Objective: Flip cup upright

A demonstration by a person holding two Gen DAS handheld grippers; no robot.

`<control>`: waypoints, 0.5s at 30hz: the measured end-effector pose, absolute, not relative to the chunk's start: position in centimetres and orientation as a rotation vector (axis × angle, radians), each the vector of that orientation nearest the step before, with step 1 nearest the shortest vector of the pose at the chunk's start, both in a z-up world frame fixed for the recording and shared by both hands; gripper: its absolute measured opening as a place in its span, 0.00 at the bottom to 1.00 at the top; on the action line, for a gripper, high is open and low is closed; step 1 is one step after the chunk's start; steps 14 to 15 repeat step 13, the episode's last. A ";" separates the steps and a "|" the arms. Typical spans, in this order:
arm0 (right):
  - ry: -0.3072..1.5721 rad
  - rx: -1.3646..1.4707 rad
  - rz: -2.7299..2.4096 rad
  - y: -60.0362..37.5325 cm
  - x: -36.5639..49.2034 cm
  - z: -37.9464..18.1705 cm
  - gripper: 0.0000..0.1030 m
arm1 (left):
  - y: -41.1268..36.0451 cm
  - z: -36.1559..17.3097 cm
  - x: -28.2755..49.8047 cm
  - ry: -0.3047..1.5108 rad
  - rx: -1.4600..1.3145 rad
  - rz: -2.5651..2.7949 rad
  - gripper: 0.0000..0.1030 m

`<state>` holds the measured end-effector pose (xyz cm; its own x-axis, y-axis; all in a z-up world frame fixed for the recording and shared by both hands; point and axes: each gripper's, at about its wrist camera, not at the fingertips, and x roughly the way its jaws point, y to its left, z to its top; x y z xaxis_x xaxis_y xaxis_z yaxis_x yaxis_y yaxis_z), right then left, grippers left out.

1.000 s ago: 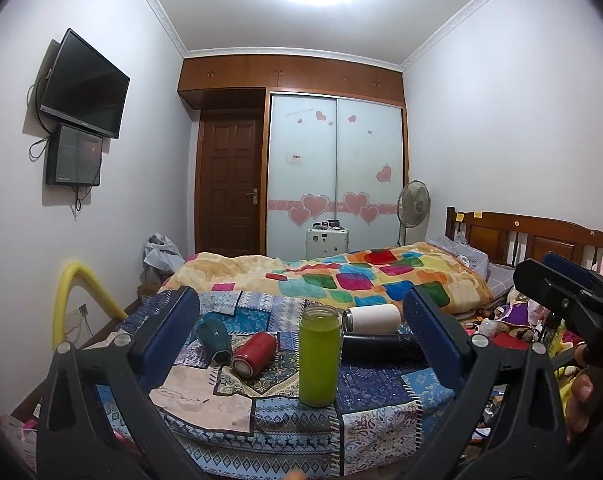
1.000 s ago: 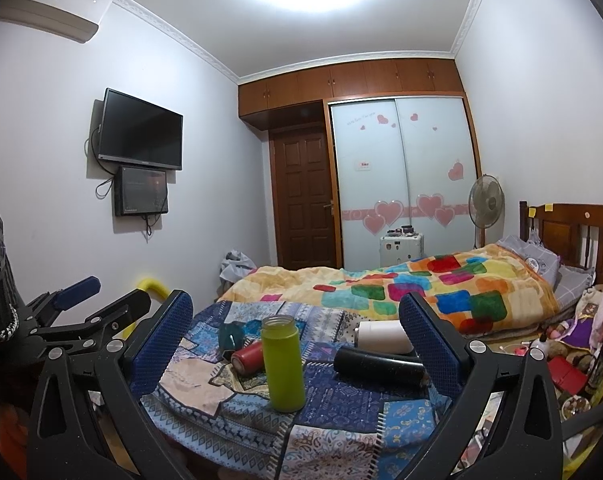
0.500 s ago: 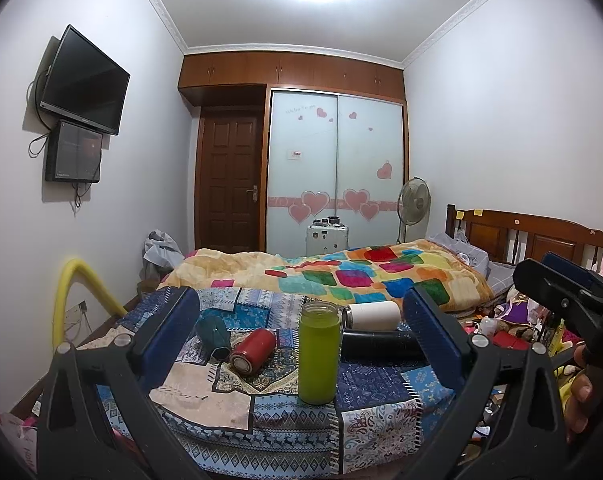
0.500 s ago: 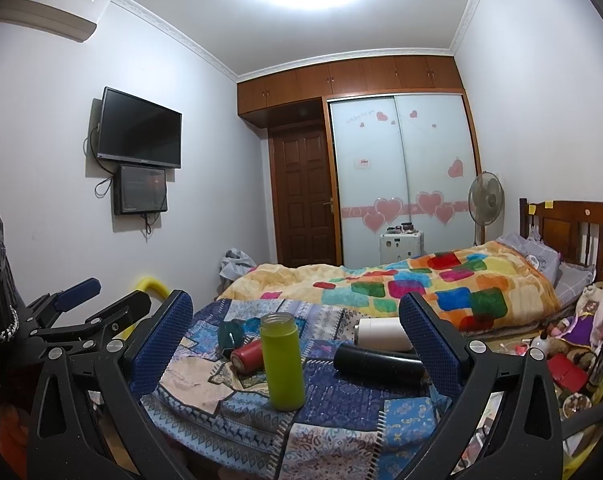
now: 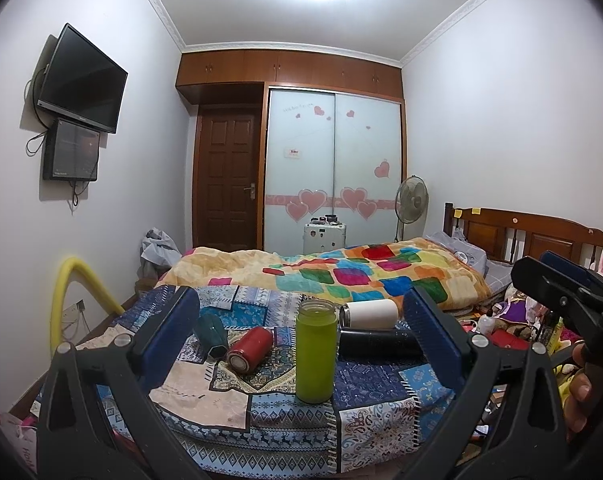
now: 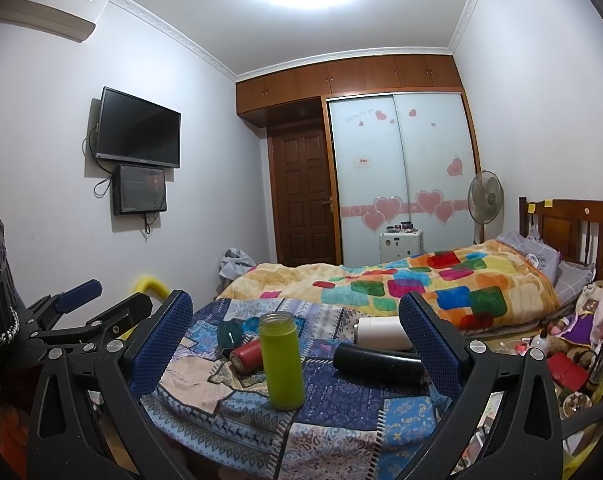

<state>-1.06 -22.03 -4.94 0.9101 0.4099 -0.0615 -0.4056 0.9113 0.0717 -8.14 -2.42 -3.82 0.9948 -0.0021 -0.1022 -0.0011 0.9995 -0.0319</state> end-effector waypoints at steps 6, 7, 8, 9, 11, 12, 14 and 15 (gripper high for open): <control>0.077 0.059 0.421 -22.0 -1.0 -4.9 1.00 | -2.4 -3.8 -8.1 0.104 -0.034 -0.004 1.00; 0.076 0.059 0.421 -22.0 -1.0 -5.0 1.00 | -2.5 -3.8 -8.1 0.104 -0.034 -0.006 1.00; 0.077 0.059 0.421 -22.0 -1.0 -4.9 1.00 | -2.5 -3.8 -8.1 0.105 -0.035 -0.008 1.00; 0.077 0.059 0.421 -22.0 -1.0 -4.9 1.00 | -2.4 -3.8 -8.1 0.104 -0.036 -0.008 1.00; 0.077 0.060 0.421 -22.0 -1.0 -4.9 1.00 | -2.4 -3.8 -8.1 0.105 -0.034 -0.009 1.00; 0.078 0.060 0.421 -22.0 -1.0 -4.9 1.00 | -2.5 -3.8 -8.1 0.106 -0.033 -0.010 1.00; 0.079 0.060 0.421 -22.0 -0.9 -5.0 1.00 | -2.5 -3.8 -8.1 0.107 -0.033 -0.010 1.00; 0.079 0.060 0.421 -22.0 -0.9 -5.0 1.00 | -2.5 -3.8 -8.1 0.107 -0.033 -0.010 1.00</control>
